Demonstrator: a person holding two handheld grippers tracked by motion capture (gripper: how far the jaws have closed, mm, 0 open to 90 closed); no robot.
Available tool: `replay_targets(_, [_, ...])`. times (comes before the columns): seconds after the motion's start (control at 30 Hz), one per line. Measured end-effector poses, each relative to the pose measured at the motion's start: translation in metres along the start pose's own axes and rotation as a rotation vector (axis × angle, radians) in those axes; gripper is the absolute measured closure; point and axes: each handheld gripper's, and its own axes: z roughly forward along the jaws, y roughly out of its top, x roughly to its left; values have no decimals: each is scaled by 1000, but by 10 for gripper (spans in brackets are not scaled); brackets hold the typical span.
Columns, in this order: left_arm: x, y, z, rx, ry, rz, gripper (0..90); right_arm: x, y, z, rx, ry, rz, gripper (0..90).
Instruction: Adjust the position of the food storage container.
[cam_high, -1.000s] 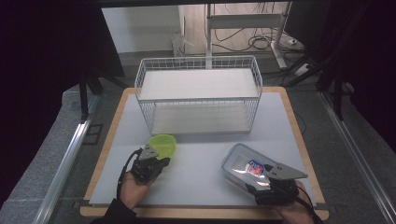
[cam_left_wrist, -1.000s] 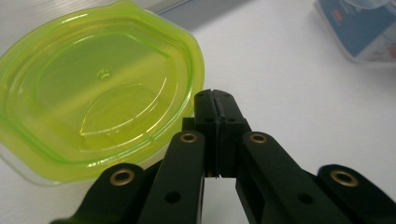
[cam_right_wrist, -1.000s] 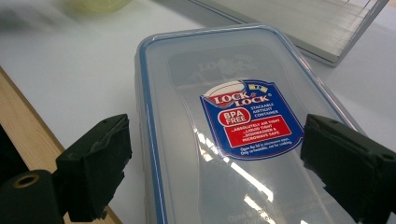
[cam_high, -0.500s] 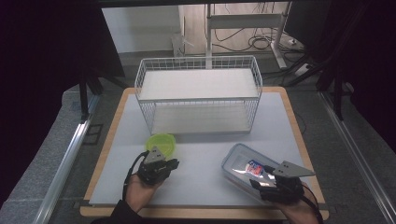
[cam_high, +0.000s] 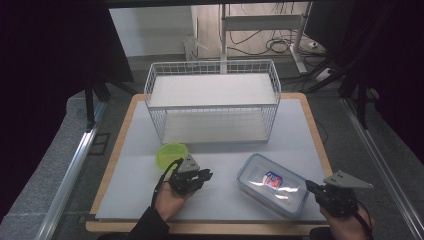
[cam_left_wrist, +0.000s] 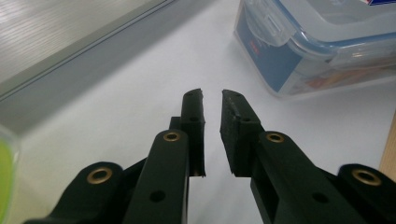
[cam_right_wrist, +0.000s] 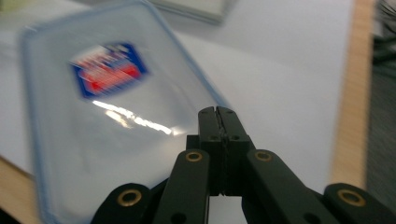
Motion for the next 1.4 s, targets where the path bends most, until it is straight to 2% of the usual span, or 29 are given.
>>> replay_targets(0.03, [0, -1, 1, -1, -4, -4, 788, -7, -9, -2, 27, -24, 22, 895])
replay_targets(0.2, [2, -2, 1, -6, -8, -21, 774, -11, -22, 5, 79, 8, 65, 895])
replay_targets(0.33, [2, -2, 1, -6, -10, -22, 772, -11, -21, 6, 74, -1, 73, 896])
replay_targets(0.5, [4, -3, 3, -4, -10, -29, 772, -13, -18, 12, 57, -12, 109, 896])
replay_targets(0.63, [4, -3, 3, -3, -10, -30, 770, -15, -14, 22, 56, 7, 127, 896])
replay_targets(0.7, [5, -3, 3, -2, -10, -29, 771, -15, -13, 25, 60, 13, 126, 896])
replay_targets(0.77, [5, -4, 4, 3, -9, -30, 768, -8, -8, 40, 94, 51, 108, 896])
replay_targets(0.93, [5, -5, 4, 11, -4, -32, 765, 4, 4, 51, 94, 63, 63, 896])
replay_targets(0.97, [6, -6, 4, 17, 5, -37, 763, 8, 11, 60, 96, 79, 54, 896])
replay_targets(1.0, [6, -6, 4, 17, 5, -37, 763, 8, 11, 60, 96, 79, 54, 896])
replay_targets(1.1, [9, -7, 4, 31, 31, -42, 762, 11, 21, 74, 96, 104, 47, 896])
replay_targets(1.4, [18, -11, 4, 60, 91, -66, 771, 16, 42, 101, 102, 137, 28, 896])
